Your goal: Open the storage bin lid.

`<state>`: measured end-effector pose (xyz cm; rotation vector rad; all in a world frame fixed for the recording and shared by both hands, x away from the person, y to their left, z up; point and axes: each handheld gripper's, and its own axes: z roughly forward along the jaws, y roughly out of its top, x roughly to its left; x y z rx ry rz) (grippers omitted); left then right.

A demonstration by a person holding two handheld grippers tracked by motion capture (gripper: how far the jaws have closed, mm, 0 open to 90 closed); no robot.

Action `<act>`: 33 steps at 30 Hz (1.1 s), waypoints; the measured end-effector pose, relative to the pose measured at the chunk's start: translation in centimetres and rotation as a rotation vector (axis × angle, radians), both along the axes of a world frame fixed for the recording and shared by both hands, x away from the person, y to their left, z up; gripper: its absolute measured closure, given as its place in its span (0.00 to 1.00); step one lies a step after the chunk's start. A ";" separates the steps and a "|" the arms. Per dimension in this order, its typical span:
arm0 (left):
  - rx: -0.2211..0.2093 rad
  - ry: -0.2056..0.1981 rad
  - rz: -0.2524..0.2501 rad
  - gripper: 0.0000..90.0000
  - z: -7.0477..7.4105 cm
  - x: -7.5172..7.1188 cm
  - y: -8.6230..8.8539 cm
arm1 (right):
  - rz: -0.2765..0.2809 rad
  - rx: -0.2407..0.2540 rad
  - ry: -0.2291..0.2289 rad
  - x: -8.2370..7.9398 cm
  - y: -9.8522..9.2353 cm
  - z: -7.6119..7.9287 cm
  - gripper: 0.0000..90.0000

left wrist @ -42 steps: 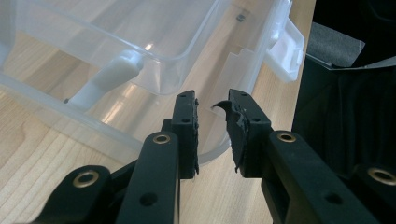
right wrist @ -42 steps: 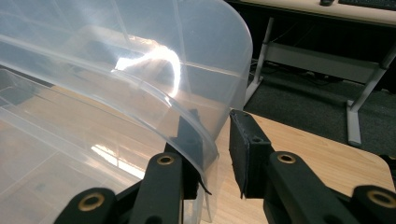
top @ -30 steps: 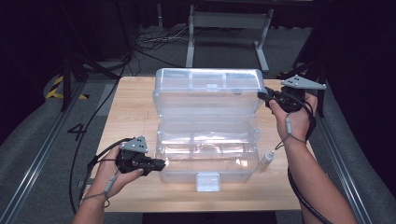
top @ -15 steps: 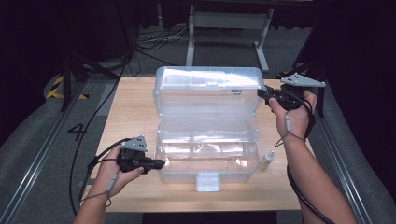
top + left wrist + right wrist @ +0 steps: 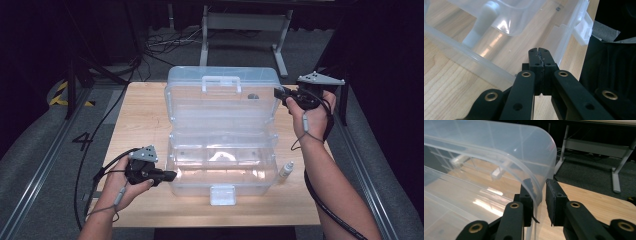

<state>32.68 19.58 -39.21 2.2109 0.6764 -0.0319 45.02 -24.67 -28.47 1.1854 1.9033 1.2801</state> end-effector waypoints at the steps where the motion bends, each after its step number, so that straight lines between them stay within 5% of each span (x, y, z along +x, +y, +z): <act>1: -0.001 0.001 0.000 1.00 0.0 0.0 0.0 | -0.002 0.017 0.004 0.3 -0.1 0.0 0.88; 7: 0.003 0.000 0.001 1.00 0.0 0.0 0.0 | -0.013 0.044 0.051 2.0 -0.1 0.2 0.90; 13: 0.001 0.003 0.000 1.00 0.0 0.0 0.0 | -0.019 0.068 0.044 2.8 -0.2 0.2 0.95; 14: 0.002 0.003 -0.002 1.00 0.0 0.0 0.0 | -0.019 -0.011 0.026 2.8 0.0 0.3 0.96; 16: 0.001 0.004 -0.002 1.00 0.0 0.0 0.0 | -0.024 -0.039 0.024 3.0 0.4 0.4 0.96; 33: -0.001 0.010 -0.003 1.00 -0.1 0.2 -0.2 | -0.031 -0.004 0.083 5.5 0.3 0.0 0.96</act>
